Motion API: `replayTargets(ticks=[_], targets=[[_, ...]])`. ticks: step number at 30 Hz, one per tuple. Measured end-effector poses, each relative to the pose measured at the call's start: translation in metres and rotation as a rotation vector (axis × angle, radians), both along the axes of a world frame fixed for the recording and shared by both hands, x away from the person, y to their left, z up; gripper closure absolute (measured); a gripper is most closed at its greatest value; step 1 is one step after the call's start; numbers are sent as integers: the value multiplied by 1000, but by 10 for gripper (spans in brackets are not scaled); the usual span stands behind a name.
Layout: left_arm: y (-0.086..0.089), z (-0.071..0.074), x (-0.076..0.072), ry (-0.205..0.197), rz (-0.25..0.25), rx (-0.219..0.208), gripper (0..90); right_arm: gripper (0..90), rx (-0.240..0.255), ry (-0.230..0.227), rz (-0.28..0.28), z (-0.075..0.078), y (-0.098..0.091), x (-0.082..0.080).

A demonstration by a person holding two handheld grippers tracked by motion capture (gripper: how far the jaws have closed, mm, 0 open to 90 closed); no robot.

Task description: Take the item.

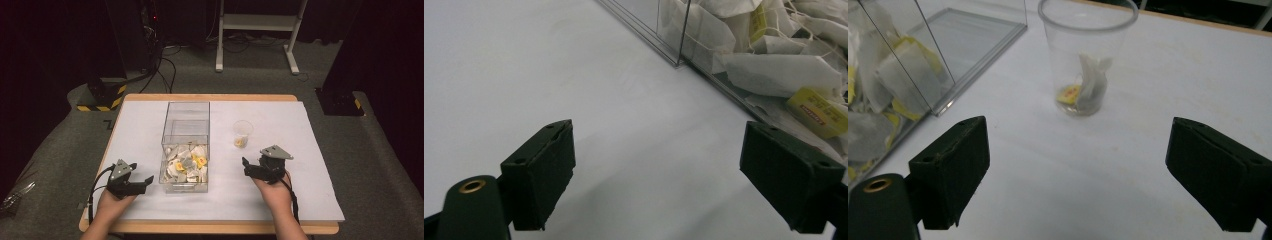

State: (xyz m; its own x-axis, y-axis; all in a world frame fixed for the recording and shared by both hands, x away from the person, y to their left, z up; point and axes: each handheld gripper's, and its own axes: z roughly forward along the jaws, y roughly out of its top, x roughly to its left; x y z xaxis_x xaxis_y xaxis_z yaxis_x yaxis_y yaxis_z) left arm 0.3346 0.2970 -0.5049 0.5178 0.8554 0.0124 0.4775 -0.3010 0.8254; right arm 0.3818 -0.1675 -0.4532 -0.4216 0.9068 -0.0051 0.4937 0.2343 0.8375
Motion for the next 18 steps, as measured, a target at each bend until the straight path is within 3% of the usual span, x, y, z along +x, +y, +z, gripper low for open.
replayTargets(ticks=[6,10,14,18], targets=[[0,0,0,2,0,-5,150,106,-11,31,-14,-16,-10,-9],[-1,0,0,8,-2,-11,150,107,-31,88,-27,-29,-19,-17],[-1,0,0,4,-1,-6,150,109,-41,107,-38,-37,-27,-23],[-1,0,0,7,4,-10,150,112,-90,135,-34,-42,-32,-28]])
